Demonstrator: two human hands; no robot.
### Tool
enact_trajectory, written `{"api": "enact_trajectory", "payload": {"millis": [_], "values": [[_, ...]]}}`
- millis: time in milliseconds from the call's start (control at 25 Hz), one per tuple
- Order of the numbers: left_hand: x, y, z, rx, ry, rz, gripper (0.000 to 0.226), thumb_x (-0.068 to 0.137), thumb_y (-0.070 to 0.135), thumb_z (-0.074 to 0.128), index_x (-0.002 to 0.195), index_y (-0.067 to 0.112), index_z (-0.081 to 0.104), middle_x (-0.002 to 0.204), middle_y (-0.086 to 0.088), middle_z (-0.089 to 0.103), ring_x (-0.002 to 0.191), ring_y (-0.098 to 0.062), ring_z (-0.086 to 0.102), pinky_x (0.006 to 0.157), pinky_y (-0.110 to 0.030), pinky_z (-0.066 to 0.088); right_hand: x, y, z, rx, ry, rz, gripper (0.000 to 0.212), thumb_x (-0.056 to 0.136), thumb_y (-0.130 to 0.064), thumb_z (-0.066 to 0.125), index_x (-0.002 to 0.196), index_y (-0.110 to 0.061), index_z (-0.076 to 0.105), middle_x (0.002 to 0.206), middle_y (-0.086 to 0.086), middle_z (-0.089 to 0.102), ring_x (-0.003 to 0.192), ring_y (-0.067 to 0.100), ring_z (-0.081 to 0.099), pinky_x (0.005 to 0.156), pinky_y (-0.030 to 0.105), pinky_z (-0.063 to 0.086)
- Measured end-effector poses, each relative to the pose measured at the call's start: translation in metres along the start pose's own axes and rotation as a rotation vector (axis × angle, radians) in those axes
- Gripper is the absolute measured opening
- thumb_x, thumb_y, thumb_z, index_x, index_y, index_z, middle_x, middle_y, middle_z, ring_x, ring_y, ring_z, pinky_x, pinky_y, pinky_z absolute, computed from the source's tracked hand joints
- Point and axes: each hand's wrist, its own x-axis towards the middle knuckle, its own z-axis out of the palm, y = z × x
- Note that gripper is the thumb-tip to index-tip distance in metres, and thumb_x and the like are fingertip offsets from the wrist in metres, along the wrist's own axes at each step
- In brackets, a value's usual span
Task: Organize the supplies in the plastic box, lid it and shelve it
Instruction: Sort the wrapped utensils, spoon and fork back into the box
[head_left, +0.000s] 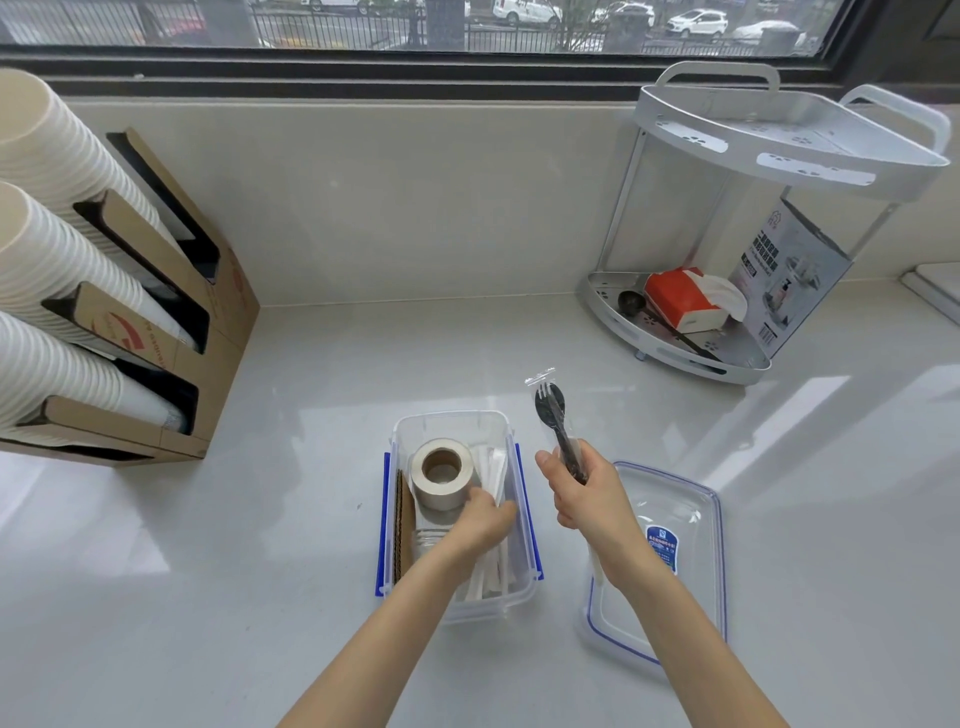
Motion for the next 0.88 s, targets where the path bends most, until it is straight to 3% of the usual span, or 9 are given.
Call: {"api": "enact_trajectory", "payload": {"millis": [160, 400, 600, 800, 880], "values": [[0.001, 0.007, -0.003, -0.06, -0.031, -0.029, 0.052, 0.087, 0.017, 0.038, 0.136, 0.003, 0.027, 0.145, -0.018, 0.033, 0.131, -0.031, 0.035, 0.11, -0.046, 0.032, 0.001, 0.002, 0.0, -0.001, -0.003, 0.014, 0.028, 0.087, -0.027, 0.056, 0.064, -0.021, 0.039, 0.055, -0.006, 0.031, 0.038, 0.004, 0.029, 0.036, 0.012, 0.029], [-0.001, 0.012, -0.004, -0.18, -0.082, -0.043, 0.052, 0.09, 0.015, 0.04, 0.137, 0.005, 0.022, 0.15, -0.011, 0.022, 0.137, -0.026, 0.024, 0.11, -0.043, 0.027, 0.001, -0.001, 0.002, -0.021, -0.001, 0.02, 0.028, 0.087, -0.026, 0.055, 0.063, -0.024, 0.041, 0.056, -0.006, 0.033, 0.038, 0.004, 0.031, 0.037, 0.011, 0.03], [-0.007, 0.012, -0.007, -0.191, -0.114, -0.046, 0.051, 0.091, 0.017, 0.039, 0.138, 0.004, 0.023, 0.151, -0.01, 0.022, 0.138, -0.025, 0.022, 0.109, -0.047, 0.029, 0.0, 0.0, 0.004, -0.123, -0.017, 0.055, 0.023, 0.086, -0.029, 0.056, 0.067, -0.028, 0.044, 0.06, -0.008, 0.041, 0.051, 0.008, 0.037, 0.044, 0.015, 0.034], [-0.018, 0.017, -0.02, -0.124, -0.05, 0.086, 0.055, 0.091, 0.021, 0.04, 0.141, 0.006, 0.021, 0.152, -0.01, 0.021, 0.139, -0.023, 0.022, 0.114, -0.04, 0.023, 0.0, 0.003, 0.006, -0.16, -0.029, 0.067, 0.015, 0.086, -0.031, 0.056, 0.075, -0.025, 0.047, 0.065, -0.007, 0.045, 0.057, 0.009, 0.04, 0.055, 0.022, 0.035], [-0.025, 0.018, -0.028, -0.176, -0.024, 0.206, 0.054, 0.092, 0.026, 0.044, 0.14, 0.01, 0.025, 0.15, -0.008, 0.029, 0.136, -0.021, 0.03, 0.113, -0.039, 0.028, 0.001, 0.005, 0.007, -0.194, -0.03, 0.076, 0.014, 0.086, -0.032, 0.056, 0.076, -0.026, 0.047, 0.066, -0.008, 0.046, 0.059, 0.009, 0.042, 0.059, 0.023, 0.035]]}}
